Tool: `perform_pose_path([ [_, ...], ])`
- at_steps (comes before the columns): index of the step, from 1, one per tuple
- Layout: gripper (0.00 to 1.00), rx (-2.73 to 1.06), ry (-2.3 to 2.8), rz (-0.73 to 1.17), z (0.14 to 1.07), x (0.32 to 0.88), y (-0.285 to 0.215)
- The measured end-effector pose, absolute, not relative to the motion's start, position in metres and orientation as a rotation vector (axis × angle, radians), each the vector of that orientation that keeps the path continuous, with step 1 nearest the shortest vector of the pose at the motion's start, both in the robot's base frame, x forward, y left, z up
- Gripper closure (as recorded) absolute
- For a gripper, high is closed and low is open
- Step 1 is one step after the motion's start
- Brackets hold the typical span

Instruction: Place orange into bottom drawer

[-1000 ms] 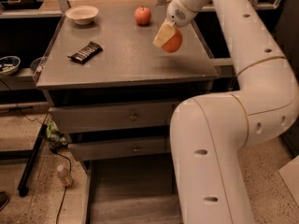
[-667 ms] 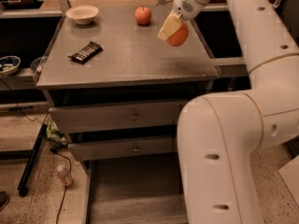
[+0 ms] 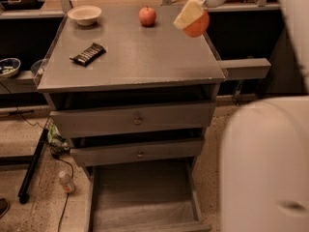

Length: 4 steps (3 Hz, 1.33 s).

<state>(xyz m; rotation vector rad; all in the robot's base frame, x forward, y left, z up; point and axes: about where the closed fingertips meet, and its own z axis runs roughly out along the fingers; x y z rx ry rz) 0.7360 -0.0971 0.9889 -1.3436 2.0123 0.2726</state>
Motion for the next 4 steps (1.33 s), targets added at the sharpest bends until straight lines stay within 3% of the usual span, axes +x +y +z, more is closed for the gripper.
perform_pose_path([
  [2,1.0,-1.165,1.848,0.261,1.045,0.672,-0.123],
  [4,1.0,-1.16,1.889,0.285,1.014,0.667,-0.125],
])
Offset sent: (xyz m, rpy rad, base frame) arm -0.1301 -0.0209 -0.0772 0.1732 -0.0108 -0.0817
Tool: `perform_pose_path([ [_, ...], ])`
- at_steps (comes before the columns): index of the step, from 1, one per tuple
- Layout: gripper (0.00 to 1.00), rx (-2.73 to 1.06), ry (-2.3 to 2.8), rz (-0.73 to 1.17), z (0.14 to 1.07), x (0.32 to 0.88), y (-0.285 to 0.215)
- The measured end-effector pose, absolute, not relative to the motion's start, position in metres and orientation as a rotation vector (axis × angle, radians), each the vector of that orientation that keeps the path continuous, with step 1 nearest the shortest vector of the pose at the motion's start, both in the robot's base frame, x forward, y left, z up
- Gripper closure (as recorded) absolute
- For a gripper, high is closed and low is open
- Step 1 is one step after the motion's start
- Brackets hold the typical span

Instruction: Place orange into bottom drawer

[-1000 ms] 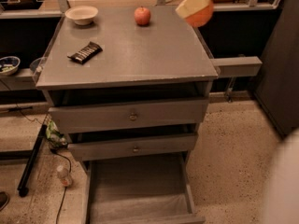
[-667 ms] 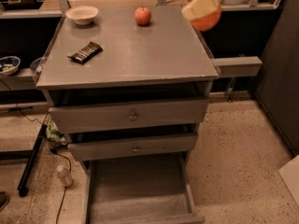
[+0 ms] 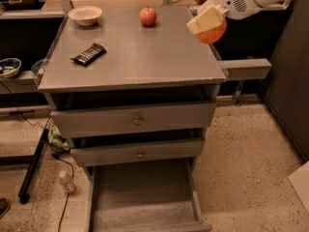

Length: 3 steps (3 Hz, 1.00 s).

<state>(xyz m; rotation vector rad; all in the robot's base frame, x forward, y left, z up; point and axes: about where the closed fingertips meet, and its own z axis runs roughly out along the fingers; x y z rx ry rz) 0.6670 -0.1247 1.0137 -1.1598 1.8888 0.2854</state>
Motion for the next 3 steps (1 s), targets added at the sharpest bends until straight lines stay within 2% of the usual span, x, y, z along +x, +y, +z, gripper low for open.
perform_pose_path([
  [1,1.0,-1.138,1.862,0.298,1.013,0.676,-0.119],
  [3,1.0,-1.128,1.832,0.301,0.991,0.651,-0.115],
])
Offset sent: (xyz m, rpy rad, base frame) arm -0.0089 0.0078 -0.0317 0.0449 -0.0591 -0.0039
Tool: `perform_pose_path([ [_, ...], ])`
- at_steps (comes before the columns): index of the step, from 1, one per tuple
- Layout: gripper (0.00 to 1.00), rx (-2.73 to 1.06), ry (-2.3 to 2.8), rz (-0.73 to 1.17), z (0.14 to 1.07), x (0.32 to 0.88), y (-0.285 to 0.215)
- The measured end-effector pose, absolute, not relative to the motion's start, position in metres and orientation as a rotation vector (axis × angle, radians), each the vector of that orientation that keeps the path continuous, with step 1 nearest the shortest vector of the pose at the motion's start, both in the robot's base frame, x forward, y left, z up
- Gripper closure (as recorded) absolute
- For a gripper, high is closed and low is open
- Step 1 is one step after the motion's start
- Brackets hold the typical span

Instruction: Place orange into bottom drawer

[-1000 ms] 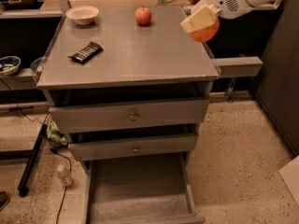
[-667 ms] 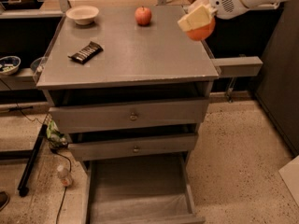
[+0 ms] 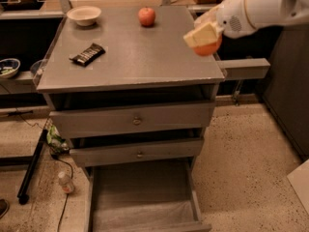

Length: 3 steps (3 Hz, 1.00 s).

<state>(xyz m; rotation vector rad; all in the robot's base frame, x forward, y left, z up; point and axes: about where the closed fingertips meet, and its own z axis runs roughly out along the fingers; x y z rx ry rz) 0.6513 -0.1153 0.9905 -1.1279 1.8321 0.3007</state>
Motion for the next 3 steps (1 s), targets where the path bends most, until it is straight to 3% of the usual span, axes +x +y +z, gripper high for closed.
perform_pose_path([
  [3,1.0,-1.216,1.906,0.38,0.911,0.557,-0.122],
])
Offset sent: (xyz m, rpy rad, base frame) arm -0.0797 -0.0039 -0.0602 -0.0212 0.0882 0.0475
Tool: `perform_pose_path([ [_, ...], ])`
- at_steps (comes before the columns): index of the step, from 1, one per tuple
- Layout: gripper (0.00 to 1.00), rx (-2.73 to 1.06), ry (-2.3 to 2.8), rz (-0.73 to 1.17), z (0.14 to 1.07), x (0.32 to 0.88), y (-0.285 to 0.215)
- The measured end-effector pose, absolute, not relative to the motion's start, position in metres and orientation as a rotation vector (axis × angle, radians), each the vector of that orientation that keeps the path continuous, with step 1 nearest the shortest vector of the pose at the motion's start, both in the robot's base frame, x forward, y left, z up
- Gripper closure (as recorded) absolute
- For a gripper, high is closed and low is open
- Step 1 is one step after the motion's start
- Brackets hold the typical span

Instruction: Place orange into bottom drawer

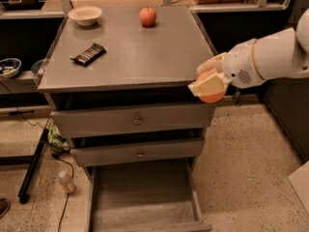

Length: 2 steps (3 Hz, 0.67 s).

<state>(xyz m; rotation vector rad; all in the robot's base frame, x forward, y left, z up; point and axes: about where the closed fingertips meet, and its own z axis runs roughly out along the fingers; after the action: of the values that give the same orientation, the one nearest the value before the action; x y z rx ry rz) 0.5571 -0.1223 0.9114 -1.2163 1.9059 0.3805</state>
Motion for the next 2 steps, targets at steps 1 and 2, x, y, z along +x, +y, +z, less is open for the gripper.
perform_pose_path([
  [1,1.0,-1.216,1.906,0.381,0.911,0.557,-0.122],
  [2,1.0,-1.203,1.924,0.401,0.904,0.545,-0.115],
])
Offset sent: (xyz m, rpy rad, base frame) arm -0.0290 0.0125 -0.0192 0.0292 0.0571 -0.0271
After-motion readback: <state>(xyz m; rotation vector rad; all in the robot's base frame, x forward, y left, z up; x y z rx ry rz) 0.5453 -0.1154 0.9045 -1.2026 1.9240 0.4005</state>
